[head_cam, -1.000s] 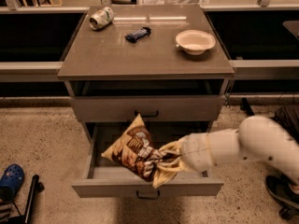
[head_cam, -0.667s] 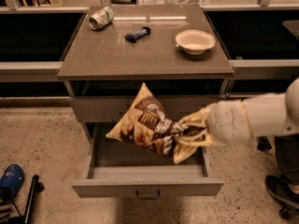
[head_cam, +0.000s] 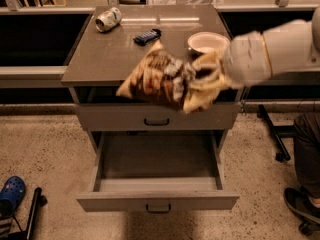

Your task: Pick brown chip bag from middle drawer and place on counter

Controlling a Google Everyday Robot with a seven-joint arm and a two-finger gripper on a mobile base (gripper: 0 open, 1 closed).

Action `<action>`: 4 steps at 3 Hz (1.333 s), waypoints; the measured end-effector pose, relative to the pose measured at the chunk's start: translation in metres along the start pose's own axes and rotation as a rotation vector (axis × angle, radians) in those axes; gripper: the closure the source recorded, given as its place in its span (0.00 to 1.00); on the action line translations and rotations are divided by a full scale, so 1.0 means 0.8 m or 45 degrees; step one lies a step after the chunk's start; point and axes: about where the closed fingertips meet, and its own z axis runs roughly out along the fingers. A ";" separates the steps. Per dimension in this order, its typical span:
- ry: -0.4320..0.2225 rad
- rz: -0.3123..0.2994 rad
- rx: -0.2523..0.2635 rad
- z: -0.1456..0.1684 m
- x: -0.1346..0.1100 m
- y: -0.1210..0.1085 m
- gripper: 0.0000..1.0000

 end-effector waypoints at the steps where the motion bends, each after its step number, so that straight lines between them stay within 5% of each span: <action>1: -0.022 0.197 0.132 0.002 -0.007 -0.129 1.00; 2: -0.070 0.303 0.213 0.006 -0.029 -0.211 1.00; 3: -0.112 0.302 0.268 -0.007 -0.050 -0.243 1.00; 4: -0.110 0.301 0.270 -0.008 -0.049 -0.243 1.00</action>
Offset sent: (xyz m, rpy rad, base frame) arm 0.1877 0.0519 0.1917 0.3136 0.1486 -0.2994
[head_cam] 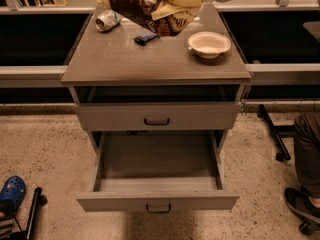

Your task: Pick brown chip bag from middle drawer and place on counter

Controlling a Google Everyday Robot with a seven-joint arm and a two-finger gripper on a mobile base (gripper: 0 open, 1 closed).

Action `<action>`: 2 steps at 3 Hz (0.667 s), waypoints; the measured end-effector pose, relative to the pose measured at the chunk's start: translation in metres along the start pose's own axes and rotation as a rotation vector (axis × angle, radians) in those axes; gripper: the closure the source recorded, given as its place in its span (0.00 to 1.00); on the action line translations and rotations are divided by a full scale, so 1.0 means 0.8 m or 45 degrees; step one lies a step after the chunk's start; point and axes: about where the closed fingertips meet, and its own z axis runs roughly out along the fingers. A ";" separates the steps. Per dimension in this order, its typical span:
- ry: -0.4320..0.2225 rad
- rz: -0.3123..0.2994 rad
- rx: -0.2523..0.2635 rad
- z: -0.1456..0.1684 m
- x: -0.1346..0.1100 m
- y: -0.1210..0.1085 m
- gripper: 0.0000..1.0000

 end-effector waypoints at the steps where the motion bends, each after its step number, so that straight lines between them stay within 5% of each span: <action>1: -0.010 -0.020 0.072 0.020 0.018 -0.023 1.00; 2: 0.013 -0.044 0.201 0.058 0.064 -0.060 1.00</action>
Offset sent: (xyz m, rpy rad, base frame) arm 0.1462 0.0132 -0.0673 0.0666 -0.1865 -0.2690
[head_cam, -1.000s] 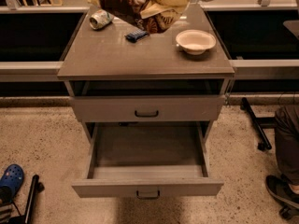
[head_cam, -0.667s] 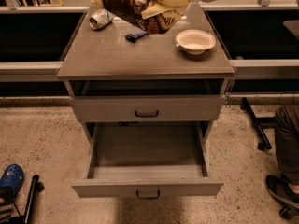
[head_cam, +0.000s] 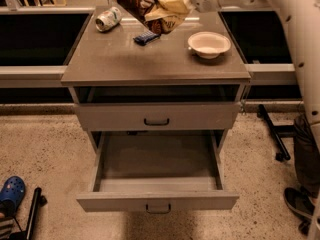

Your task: Pick brown chip bag from middle drawer and place on counter

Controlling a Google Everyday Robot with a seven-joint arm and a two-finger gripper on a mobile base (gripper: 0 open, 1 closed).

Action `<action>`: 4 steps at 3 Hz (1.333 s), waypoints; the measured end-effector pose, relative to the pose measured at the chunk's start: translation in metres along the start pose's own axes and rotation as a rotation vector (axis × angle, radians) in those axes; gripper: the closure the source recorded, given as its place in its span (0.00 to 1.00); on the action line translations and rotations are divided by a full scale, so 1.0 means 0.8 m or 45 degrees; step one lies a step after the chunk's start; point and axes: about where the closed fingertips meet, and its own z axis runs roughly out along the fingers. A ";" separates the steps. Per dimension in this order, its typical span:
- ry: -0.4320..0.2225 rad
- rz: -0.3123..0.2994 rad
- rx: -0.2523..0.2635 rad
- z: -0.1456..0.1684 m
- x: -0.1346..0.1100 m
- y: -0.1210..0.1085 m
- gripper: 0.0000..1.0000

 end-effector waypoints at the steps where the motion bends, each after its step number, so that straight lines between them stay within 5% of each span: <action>1: 0.044 0.029 0.058 0.029 0.056 -0.011 0.81; 2: 0.013 0.081 0.004 0.045 0.093 0.020 0.59; 3: -0.059 0.121 -0.139 0.058 0.099 0.075 0.35; 4: -0.071 0.128 -0.176 0.060 0.099 0.088 0.12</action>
Offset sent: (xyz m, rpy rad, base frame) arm 0.0178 0.0056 -0.1297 0.0684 0.1289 0.0473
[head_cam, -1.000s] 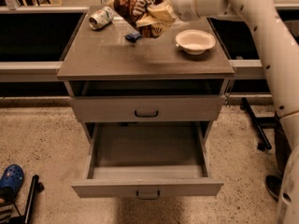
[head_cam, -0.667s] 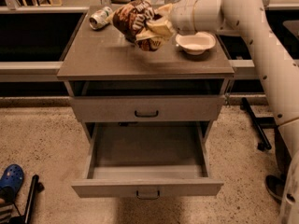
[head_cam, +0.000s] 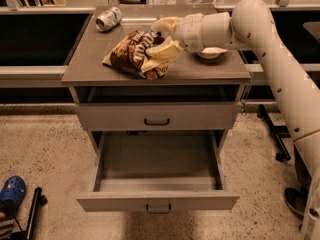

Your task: Pick brown chip bag from middle drawer and place on counter

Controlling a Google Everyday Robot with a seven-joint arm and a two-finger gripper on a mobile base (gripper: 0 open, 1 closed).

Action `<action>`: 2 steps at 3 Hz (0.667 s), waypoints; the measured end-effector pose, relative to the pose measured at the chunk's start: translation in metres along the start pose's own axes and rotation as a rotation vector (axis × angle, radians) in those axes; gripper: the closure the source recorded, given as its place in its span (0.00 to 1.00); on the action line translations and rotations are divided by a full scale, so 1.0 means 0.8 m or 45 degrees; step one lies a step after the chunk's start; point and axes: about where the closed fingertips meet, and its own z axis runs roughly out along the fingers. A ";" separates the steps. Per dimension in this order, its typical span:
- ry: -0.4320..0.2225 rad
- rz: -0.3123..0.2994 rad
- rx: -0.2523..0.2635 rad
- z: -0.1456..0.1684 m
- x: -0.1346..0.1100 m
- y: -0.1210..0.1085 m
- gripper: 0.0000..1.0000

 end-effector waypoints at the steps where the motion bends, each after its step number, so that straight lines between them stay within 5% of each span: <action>1: 0.000 0.000 0.000 0.000 0.000 0.000 0.00; 2: 0.005 -0.020 -0.016 -0.013 -0.013 -0.001 0.00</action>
Offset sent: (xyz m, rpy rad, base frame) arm -0.0043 -0.0170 0.0162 -0.0237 -0.0056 0.0059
